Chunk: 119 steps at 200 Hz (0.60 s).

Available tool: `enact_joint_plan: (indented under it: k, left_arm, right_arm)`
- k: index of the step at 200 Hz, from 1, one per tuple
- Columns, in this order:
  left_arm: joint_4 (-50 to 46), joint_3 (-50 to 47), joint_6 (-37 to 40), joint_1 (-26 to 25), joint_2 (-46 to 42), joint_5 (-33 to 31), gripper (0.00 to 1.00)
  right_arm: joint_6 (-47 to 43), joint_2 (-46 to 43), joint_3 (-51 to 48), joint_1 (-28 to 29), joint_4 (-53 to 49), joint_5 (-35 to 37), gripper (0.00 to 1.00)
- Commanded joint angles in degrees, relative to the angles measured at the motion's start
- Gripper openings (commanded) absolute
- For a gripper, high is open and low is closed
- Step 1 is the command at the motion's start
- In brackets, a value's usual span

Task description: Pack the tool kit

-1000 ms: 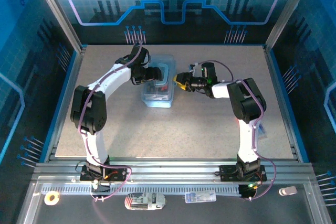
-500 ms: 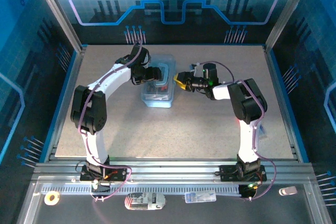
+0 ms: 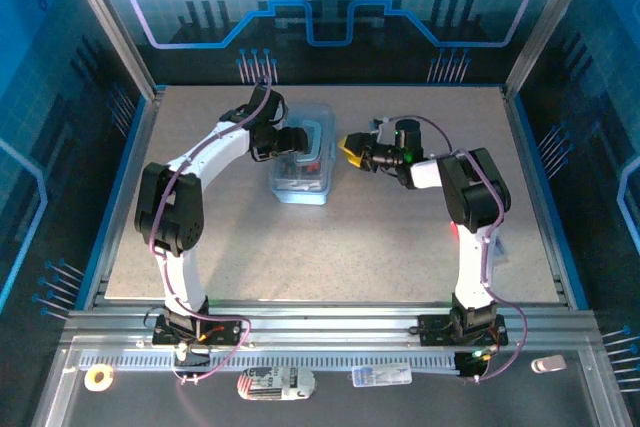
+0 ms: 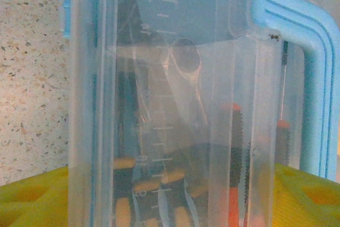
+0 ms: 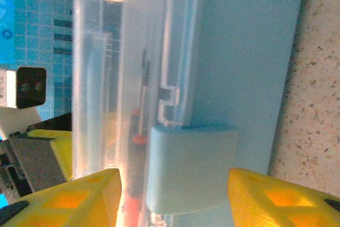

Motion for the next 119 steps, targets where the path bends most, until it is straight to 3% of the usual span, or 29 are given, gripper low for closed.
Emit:
enact_joint_plan:
  k: [1, 67, 88, 119]
  left_arm:
    - [-5.46, -5.68, 0.06, 0.36, 8.22, 0.70, 0.61]
    - [-5.11, -5.63, -0.49, 0.45, 8.19, 2.13, 0.60]
    - [-5.07, -5.46, -0.65, 0.45, 8.13, 2.07, 0.59]
    - [-4.91, -5.71, -0.84, 0.36, 7.88, 2.33, 0.59]
  right_arm:
    - [3.66, 3.77, 1.48, 0.14, 7.13, -2.53, 0.59]
    - [9.98, 9.12, 4.08, 1.76, 19.11, -6.17, 0.68]
    - [15.73, 12.19, 3.84, 1.95, 27.07, -5.38, 0.69]
    - [16.64, 13.14, 3.54, 2.47, 28.16, -4.89, 0.70]
